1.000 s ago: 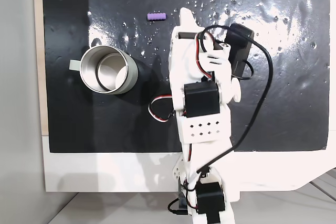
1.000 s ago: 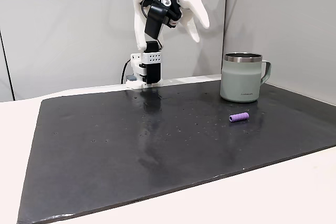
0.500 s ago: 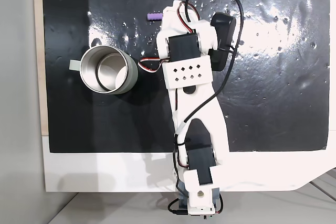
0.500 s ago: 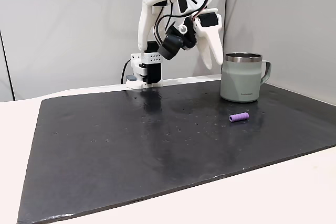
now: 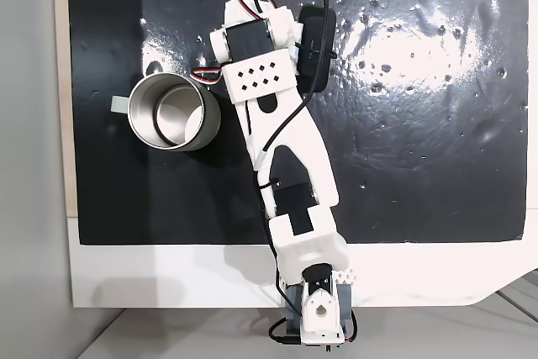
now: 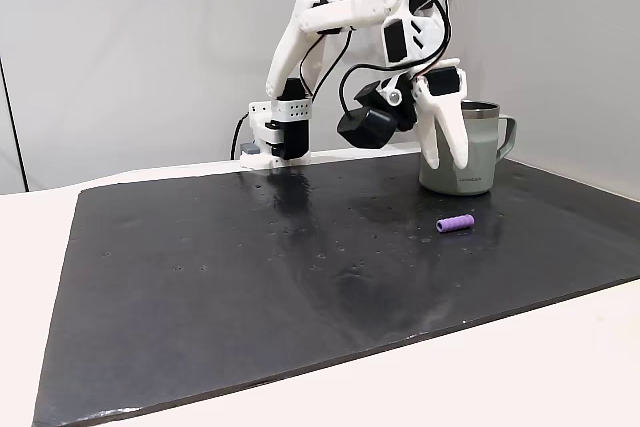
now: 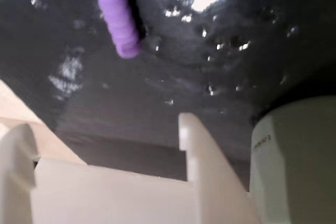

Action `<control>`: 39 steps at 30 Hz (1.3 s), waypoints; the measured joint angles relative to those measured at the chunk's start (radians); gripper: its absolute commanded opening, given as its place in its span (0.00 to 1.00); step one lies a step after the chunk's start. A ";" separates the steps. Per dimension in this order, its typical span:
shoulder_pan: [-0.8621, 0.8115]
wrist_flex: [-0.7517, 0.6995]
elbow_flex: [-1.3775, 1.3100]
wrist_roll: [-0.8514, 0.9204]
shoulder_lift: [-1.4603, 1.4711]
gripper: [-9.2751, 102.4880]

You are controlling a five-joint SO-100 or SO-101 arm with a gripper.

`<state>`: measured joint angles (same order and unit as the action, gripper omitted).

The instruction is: Grasp a pengrip and put it in the cup.

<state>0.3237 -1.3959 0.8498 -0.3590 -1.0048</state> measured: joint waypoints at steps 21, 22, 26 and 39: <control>-0.026 0.095 -0.126 -0.003 0.232 0.31; -0.028 0.101 -0.135 -0.003 0.242 0.31; -0.029 0.110 -0.149 -0.005 0.273 0.30; -0.026 0.158 -0.221 -0.023 0.344 0.25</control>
<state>0.2976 -1.2379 0.6289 -0.3820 -0.6611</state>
